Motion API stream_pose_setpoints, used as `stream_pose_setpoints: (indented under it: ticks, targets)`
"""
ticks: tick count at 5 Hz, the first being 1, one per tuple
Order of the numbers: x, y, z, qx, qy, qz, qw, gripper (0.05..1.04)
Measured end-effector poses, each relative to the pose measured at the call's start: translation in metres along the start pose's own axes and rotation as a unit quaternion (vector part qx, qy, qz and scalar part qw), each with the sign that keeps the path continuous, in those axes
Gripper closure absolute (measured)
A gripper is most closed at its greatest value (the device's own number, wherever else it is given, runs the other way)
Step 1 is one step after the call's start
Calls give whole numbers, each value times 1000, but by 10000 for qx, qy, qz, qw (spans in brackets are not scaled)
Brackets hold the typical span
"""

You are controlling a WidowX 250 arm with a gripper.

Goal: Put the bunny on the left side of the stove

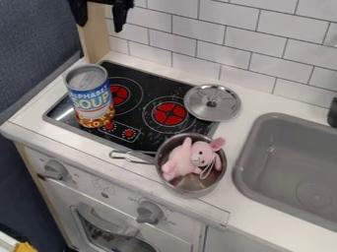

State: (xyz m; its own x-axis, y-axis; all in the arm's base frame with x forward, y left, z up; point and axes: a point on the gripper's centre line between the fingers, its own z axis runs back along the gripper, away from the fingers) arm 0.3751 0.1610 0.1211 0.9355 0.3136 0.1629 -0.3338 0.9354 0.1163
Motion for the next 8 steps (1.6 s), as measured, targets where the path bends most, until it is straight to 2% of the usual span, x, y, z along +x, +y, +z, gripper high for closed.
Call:
stream_pose_setpoints:
  ticks: [1, 2, 3, 4, 5, 6, 8]
  targets:
    - [-4, -3, -16, -16, 205, -29, 9998, 83]
    - [-9, -11, -22, -43, 316, -217, 9993, 83]
    - [-17, -31, -9, -230, 141, -474, 9985, 83]
    - [-28, -50, 14, -358, -195, -903, 9951, 83]
    - [-49, -78, 24, -491, -281, -1543, 9864, 83]
    - [-77, -95, 23, -520, -202, -2123, 9756, 83]
    - [-130, -110, -3, -688, -36, -2975, 9522, 83]
